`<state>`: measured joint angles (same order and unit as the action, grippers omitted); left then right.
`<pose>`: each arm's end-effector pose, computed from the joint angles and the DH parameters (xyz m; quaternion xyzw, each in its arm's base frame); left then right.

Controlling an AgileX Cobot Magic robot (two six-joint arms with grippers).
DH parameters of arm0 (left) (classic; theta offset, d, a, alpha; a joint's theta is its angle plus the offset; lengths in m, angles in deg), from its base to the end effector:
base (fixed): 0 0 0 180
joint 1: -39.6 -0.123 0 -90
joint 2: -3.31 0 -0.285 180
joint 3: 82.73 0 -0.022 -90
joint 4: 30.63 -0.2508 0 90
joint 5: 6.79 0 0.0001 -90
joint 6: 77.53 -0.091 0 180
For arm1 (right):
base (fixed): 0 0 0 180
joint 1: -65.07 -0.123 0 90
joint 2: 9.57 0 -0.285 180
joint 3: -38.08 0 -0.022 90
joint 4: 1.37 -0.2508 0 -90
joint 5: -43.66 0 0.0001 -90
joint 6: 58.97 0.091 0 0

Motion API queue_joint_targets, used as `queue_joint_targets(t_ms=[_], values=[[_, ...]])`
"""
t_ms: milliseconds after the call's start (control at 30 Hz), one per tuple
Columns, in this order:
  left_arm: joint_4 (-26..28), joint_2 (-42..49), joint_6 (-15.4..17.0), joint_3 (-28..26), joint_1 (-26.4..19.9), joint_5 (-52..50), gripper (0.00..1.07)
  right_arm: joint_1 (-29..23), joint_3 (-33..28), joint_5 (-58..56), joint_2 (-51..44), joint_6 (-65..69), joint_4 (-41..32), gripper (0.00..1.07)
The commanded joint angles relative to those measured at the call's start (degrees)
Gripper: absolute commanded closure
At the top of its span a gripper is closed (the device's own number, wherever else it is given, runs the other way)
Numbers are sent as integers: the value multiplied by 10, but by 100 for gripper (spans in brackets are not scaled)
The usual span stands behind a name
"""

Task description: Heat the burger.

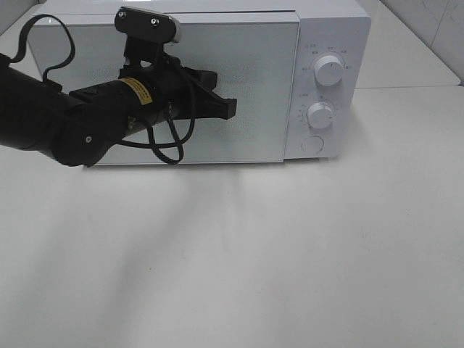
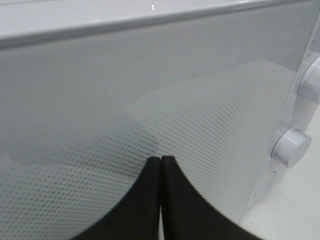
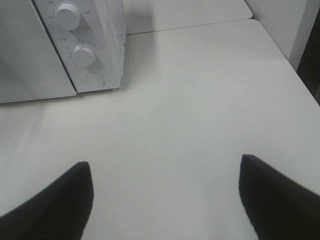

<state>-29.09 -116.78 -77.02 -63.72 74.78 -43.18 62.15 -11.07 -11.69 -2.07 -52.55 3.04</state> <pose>0.3380 -0.2365 0.1743 0.2199 0.7495 -0.1919 0.5942 -0.0006 -0.0058 0.2825 0.0249 0.8281 0.0071 0.5601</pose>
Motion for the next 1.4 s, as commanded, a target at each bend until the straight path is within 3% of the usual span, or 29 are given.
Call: queue_joint_targets(t_ms=[33,100,167,200,267,300,367,667,1000,1067,1100,1133,1167,1200,1233,1267,1300,1367,1400], values=[[100,-8,-17,-34,-11,-30,107,3,0,3,-16,-4,2,31],[114,-11,-30,-41,-7,-30,107,3,0,3,-16,-4,2,31],[182,-21,-88,-62,17,-30,107,3,0,3,-16,-4,2,31],[182,-21,-88,-62,17,-30,107,3,0,3,-16,-4,2,31],[237,-28,-132,-80,34,-29,107,3,0,3,-16,-4,2,31],[237,-28,-132,-80,34,-29,107,3,0,3,-16,-4,2,31],[268,-30,-162,-87,51,-30,107,3,0,3,-16,-3,2,31],[272,-18,-172,-86,95,0,107,3,0,3,-16,-3,2,31],[281,46,-172,-86,150,159,104,3,0,3,-16,-4,2,31],[281,68,-172,-86,153,236,79,3,0,3,-16,-4,2,31],[281,68,-172,-86,153,236,79,3,0,3,-16,-4,2,31],[281,81,-167,-86,153,301,55,3,0,3,-16,-4,2,31],[281,88,-167,-86,153,331,41,3,0,3,-16,-4,2,31],[281,88,-167,-86,153,331,41,3,0,3,-16,-4,2,31],[282,103,-167,-86,153,386,19,3,0,3,-16,-4,2,31],[282,103,-167,-86,153,386,19,3,0,3,-16,-4,2,31],[282,117,-167,-86,153,447,5,3,0,3,-16,-4,2,31],[284,123,-167,-86,153,471,4,3,0,3,-16,-4,2,31],[285,135,-167,-86,153,531,4,3,0,3,-16,-4,2,31]])
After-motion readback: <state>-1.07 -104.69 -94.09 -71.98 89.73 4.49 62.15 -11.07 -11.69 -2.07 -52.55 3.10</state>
